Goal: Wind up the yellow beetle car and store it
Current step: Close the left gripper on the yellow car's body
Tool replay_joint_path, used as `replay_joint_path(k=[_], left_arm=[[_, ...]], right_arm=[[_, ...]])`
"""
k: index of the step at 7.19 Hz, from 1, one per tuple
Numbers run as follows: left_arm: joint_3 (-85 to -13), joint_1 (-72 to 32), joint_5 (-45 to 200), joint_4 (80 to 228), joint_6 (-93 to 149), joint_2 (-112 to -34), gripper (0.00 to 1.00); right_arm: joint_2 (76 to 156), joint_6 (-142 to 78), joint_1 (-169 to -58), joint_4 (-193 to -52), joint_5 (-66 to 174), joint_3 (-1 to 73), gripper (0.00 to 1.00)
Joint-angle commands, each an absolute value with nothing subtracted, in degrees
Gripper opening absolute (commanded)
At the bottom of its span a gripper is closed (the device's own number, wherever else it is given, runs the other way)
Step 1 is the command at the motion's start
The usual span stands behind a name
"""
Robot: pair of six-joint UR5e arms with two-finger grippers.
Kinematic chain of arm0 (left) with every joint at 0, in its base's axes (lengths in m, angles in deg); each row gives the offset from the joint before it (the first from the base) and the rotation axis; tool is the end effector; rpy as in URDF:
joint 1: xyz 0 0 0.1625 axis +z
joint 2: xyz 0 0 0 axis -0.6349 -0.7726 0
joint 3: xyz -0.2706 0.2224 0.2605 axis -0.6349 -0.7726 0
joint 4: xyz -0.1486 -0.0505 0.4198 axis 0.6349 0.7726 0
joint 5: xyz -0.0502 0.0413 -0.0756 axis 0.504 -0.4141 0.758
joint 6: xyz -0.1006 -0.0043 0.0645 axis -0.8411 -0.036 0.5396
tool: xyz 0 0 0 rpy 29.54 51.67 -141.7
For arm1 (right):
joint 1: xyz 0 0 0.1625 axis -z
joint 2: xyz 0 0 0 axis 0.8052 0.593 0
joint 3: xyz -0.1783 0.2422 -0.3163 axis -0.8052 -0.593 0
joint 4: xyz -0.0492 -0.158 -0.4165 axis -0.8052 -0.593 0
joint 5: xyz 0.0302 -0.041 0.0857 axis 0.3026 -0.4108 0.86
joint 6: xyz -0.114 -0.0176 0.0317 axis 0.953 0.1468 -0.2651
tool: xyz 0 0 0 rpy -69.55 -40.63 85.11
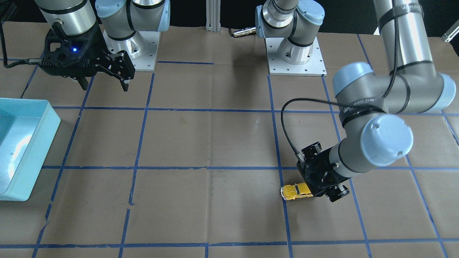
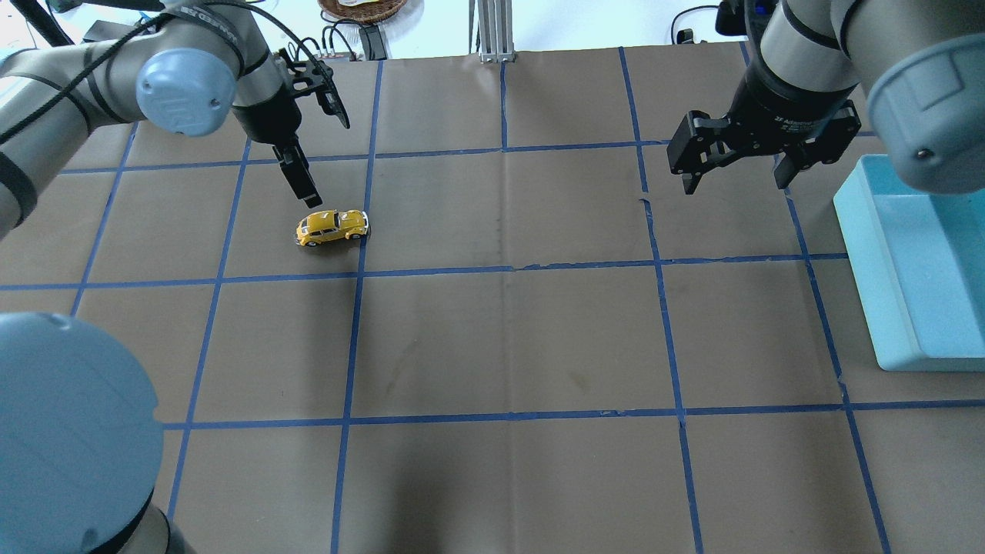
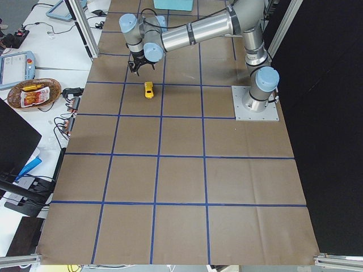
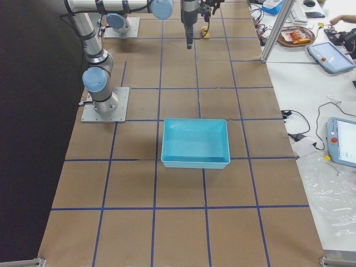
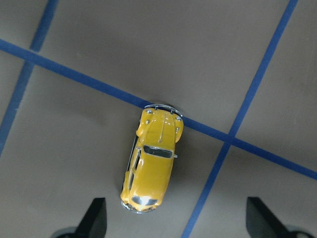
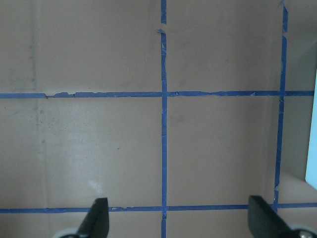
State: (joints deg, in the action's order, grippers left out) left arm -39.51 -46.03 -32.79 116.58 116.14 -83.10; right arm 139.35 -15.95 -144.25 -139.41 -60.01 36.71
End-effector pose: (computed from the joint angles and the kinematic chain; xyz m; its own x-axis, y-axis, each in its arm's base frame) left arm -0.0808 -0.7011 0.2501 -0.3622 0.9162 0.1717 0.9313 0.3632 0.0267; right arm 0.1361 -0.5095 0.4792 -0.9997 -0.0036 0.0227 -0.0047 0.9988 -0.0477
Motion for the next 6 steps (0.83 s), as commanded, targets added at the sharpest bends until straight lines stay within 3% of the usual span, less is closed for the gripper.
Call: replay_joint_path(k=[1,6], left_arm=[[-41.27,-46.28,-34.52,116.18,127.83,-85.54,1.00],[-44.88,-46.11,-38.31,103.26,131.05,-87.11,1.00]], right_arm=[[139.35,-15.95,-144.24,-139.41,-60.01,36.71,0.99],[139.35,-15.95,-144.24,-139.41,-60.01,36.71,0.99]])
